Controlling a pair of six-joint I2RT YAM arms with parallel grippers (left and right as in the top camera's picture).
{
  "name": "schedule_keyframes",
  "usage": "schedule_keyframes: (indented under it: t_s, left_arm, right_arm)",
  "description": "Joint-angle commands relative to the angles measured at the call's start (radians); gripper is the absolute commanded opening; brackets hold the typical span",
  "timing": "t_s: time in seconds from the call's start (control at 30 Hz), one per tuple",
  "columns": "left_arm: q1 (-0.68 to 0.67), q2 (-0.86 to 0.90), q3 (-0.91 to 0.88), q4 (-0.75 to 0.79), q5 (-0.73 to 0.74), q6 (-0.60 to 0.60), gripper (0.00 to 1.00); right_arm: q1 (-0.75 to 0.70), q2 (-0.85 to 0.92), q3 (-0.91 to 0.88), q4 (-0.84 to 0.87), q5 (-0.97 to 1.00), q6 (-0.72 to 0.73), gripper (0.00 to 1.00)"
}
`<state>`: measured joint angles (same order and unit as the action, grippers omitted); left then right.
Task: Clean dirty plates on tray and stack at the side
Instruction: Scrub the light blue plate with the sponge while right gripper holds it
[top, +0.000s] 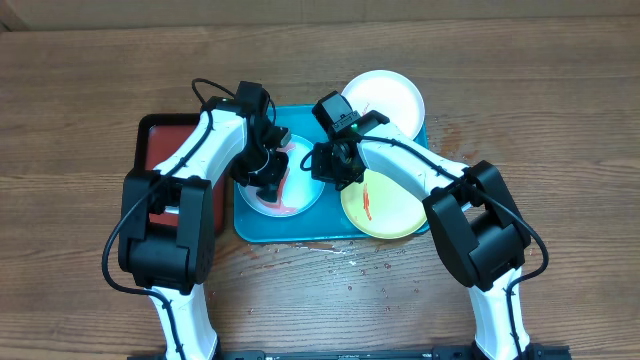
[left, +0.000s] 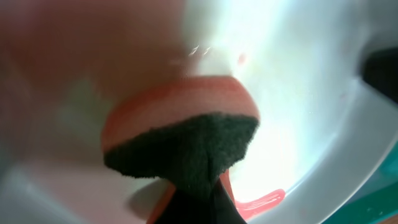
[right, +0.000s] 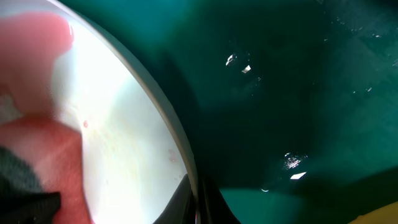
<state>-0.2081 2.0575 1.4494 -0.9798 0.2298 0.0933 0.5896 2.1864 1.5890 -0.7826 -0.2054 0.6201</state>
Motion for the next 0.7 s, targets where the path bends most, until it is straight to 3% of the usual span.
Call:
schedule_keyframes:
  t_s: [0.0, 0.1, 0.23, 0.47, 0.57, 0.67]
  left_arm:
    - [-0.011, -0.001, -0.007, 0.084, 0.074, 0.059, 0.04]
    - [-0.011, 0.0, -0.007, 0.201, 0.026, 0.012, 0.04]
    - [-0.011, 0.0, -0.007, 0.348, -0.195, -0.154, 0.04]
    - [-0.011, 0.0, -0.008, 0.336, -0.452, -0.29, 0.04]
    - [-0.011, 0.0, -0.008, 0.318, -0.428, -0.292, 0.04]
    - [-0.013, 0.0, -0.008, 0.287, -0.241, -0.206, 0.04]
  right_arm:
    - [0.017, 0.047, -0.017, -0.006, 0.012, 0.001, 0.04]
    - [0.017, 0.047, -0.017, -0.008, 0.012, 0.001, 0.04]
    - [0.017, 0.047, -0.017, -0.01, 0.012, 0.001, 0.04]
    - [0.017, 0.047, -0.017, -0.011, 0.013, 0.001, 0.04]
    - [0.017, 0.047, -0.017, -0.009, 0.013, 0.001, 0.04]
    - [0.017, 0.047, -0.017, -0.01, 0.013, 0.001, 0.04]
